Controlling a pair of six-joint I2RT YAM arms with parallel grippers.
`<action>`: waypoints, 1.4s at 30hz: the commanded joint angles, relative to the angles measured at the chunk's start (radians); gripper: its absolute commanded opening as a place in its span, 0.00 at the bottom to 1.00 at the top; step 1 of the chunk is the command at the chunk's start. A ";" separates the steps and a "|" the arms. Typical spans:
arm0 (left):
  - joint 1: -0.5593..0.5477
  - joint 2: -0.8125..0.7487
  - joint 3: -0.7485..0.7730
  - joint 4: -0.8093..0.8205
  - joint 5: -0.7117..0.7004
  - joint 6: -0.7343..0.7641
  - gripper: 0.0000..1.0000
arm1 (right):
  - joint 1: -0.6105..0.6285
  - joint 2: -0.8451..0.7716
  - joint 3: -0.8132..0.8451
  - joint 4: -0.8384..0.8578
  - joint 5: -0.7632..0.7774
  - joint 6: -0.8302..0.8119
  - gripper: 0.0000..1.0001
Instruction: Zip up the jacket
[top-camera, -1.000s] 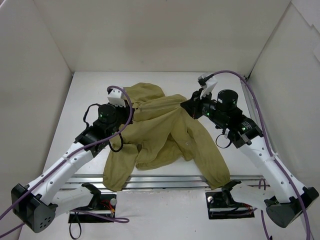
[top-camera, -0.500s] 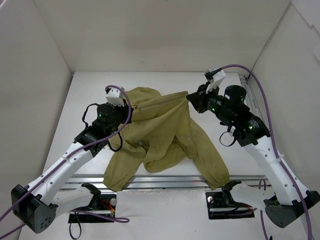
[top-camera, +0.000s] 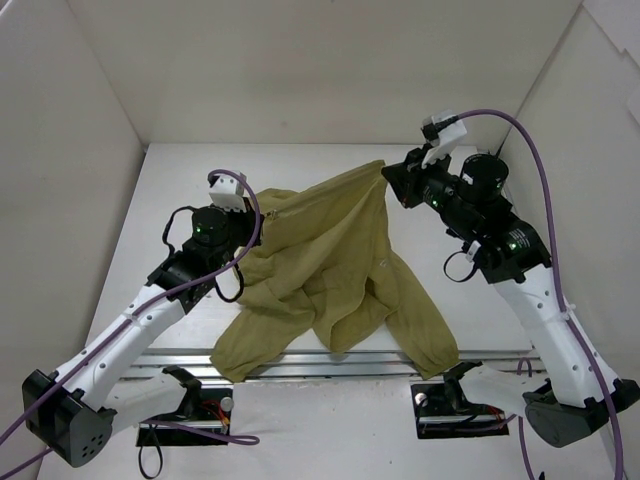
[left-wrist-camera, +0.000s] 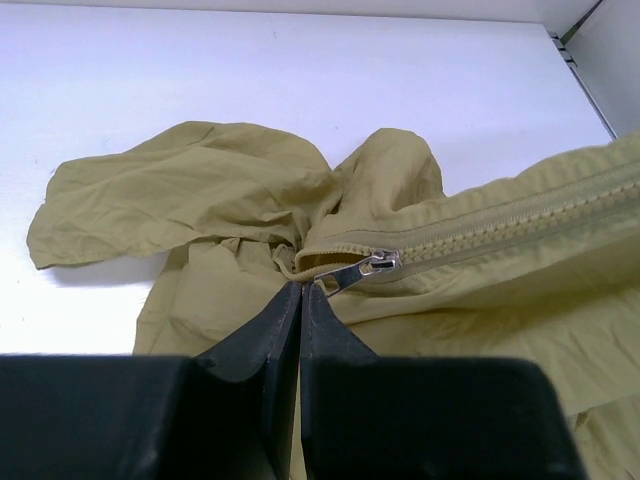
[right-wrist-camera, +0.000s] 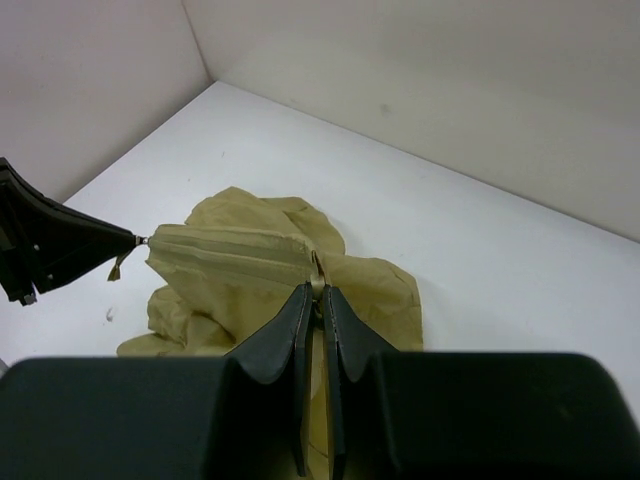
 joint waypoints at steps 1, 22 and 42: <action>0.017 -0.020 0.032 0.003 -0.038 0.004 0.00 | -0.022 -0.003 0.088 0.097 0.065 -0.027 0.00; 0.026 -0.029 0.010 0.009 -0.030 -0.008 0.00 | -0.039 0.051 0.256 0.101 0.159 -0.056 0.00; 0.035 -0.051 -0.022 0.001 -0.027 -0.023 0.00 | -0.067 0.080 0.370 0.102 0.312 -0.119 0.00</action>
